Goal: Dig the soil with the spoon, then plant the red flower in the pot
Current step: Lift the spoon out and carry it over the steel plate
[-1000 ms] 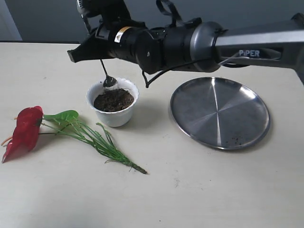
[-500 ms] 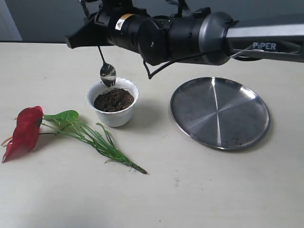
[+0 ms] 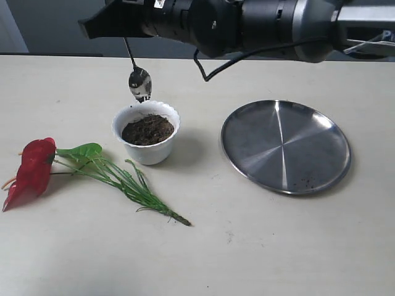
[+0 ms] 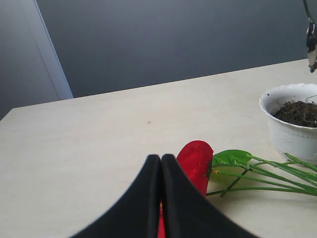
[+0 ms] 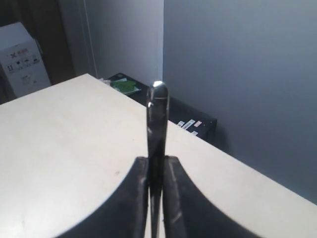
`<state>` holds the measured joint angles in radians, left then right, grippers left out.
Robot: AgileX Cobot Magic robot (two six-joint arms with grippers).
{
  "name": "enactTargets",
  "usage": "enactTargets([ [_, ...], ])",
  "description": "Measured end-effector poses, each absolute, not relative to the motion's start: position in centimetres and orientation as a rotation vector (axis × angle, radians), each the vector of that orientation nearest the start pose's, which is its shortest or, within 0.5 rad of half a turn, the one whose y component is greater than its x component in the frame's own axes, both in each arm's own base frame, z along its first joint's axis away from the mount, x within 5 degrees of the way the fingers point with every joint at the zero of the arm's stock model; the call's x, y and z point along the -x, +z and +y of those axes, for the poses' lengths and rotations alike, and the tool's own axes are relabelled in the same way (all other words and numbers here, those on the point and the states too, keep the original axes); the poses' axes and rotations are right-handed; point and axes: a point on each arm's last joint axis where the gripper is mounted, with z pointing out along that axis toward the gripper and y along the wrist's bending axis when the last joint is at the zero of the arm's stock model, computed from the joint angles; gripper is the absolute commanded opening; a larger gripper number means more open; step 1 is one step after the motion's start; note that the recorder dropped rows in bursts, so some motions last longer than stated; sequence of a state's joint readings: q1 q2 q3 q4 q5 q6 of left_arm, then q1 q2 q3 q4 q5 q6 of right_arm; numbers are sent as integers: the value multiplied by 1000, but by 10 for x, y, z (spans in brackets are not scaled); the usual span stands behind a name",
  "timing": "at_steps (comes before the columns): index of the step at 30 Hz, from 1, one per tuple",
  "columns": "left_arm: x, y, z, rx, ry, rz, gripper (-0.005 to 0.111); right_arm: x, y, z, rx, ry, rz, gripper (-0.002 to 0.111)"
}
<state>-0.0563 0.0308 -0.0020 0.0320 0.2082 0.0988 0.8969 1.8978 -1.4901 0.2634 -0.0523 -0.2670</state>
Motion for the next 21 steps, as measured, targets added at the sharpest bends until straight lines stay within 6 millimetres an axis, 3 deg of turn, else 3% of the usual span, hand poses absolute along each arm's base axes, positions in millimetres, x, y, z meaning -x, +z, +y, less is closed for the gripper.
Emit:
enactTargets([
  [5, -58, 193, -3, -155, 60, 1714, 0, -292, 304, 337, 852, 579, 1813, -1],
  [10, -58, 193, -3, -155, 60, 1714, 0, -320, 300, 291, 800, 514, 2016, -1],
  [17, -58, 193, -3, -155, 60, 1714, 0, -354, 285, 225, 687, 393, 2287, -1],
  [21, -58, 193, -3, -155, 60, 1714, 0, -364, 263, 208, 698, 308, 2410, -1],
])
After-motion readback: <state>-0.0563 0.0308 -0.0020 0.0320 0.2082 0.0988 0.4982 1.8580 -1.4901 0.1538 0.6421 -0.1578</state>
